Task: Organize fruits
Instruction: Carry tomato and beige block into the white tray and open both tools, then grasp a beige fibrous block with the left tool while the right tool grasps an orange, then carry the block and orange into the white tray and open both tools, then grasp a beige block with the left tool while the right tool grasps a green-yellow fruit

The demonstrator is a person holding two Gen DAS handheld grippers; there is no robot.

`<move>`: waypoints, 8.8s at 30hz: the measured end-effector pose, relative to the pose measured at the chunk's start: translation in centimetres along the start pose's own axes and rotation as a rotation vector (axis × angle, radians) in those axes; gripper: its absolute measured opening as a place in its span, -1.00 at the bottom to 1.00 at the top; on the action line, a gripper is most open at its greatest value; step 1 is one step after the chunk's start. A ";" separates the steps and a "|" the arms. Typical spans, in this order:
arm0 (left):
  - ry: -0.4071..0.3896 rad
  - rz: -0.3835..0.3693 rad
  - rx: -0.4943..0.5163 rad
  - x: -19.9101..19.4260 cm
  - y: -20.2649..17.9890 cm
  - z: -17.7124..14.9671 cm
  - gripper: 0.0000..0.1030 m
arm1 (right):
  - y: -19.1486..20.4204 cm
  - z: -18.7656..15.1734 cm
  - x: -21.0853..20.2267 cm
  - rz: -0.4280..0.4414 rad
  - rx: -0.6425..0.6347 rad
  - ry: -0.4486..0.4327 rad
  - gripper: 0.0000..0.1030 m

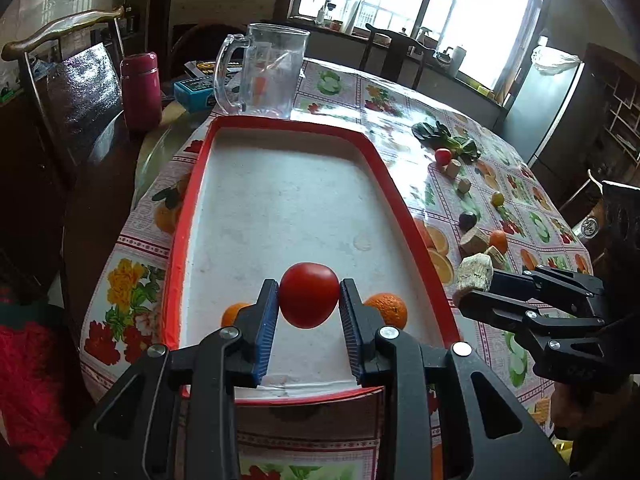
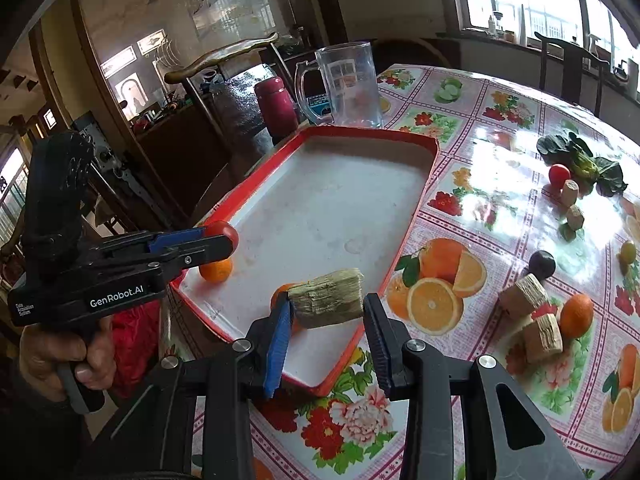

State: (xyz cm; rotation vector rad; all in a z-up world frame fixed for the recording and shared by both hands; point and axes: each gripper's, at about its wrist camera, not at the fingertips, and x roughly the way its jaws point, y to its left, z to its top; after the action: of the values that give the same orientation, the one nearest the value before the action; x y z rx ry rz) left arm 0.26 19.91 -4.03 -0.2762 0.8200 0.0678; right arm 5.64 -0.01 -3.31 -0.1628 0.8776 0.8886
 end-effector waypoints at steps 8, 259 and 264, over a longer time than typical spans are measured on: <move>0.015 0.038 -0.024 1.5 2.2 1.6 -0.45 | 0.6 2.6 3.6 0.009 -0.025 0.033 -0.29; 0.084 -0.042 0.098 4.0 -7.3 2.8 -0.15 | -12.9 -3.7 -5.7 -0.130 0.245 -0.060 -0.06; 0.092 -0.077 0.142 4.4 -10.5 2.7 -0.15 | -15.3 -5.1 -7.2 -0.168 0.287 -0.078 -0.06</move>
State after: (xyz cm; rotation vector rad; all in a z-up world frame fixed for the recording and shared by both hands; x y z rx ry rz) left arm 6.93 10.33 -3.21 -0.1770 0.8998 -0.0755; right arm 11.53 -16.61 -4.67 0.0472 0.8946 0.6012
